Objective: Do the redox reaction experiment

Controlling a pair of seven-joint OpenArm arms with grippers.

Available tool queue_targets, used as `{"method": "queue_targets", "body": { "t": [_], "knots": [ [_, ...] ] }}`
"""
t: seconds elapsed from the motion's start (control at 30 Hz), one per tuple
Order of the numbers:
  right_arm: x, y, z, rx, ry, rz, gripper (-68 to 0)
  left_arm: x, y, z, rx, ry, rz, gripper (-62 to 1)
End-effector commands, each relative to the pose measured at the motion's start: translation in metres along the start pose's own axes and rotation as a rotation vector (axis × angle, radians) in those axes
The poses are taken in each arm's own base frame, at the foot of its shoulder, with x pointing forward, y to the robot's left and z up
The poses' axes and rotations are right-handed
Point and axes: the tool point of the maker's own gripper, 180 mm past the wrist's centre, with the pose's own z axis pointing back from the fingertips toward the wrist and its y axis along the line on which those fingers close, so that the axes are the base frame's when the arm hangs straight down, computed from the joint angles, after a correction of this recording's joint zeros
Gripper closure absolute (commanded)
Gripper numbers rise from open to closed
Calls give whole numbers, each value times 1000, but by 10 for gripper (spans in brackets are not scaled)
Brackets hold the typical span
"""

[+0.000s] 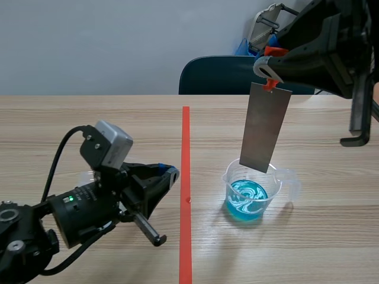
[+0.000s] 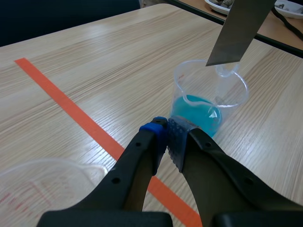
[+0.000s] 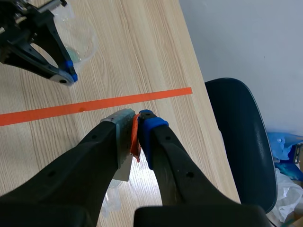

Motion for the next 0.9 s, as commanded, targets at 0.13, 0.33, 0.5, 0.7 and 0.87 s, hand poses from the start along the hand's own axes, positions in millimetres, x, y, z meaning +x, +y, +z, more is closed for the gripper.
{"method": "queue_targets", "body": {
  "t": [0.13, 0.33, 0.5, 0.7, 0.87],
  "knots": [
    [7, -6, 3, -21, -18, 18, -6, 17, 3, -29, 21, -65, 14, -26],
    [7, -6, 3, -21, -18, 18, -6, 12, -5, -53, 0, -43, -12, -26],
    [7, -6, 3, -21, -18, 18, -6, 11, -13, -67, -27, -41, -15, -26],
    [7, -6, 3, -21, -18, 18, -6, 8, -30, -80, -76, -30, -50, -26],
    [7, -6, 3, -21, -18, 18, -6, 10, -34, -82, -80, -35, -54, -26]
  ]
}}
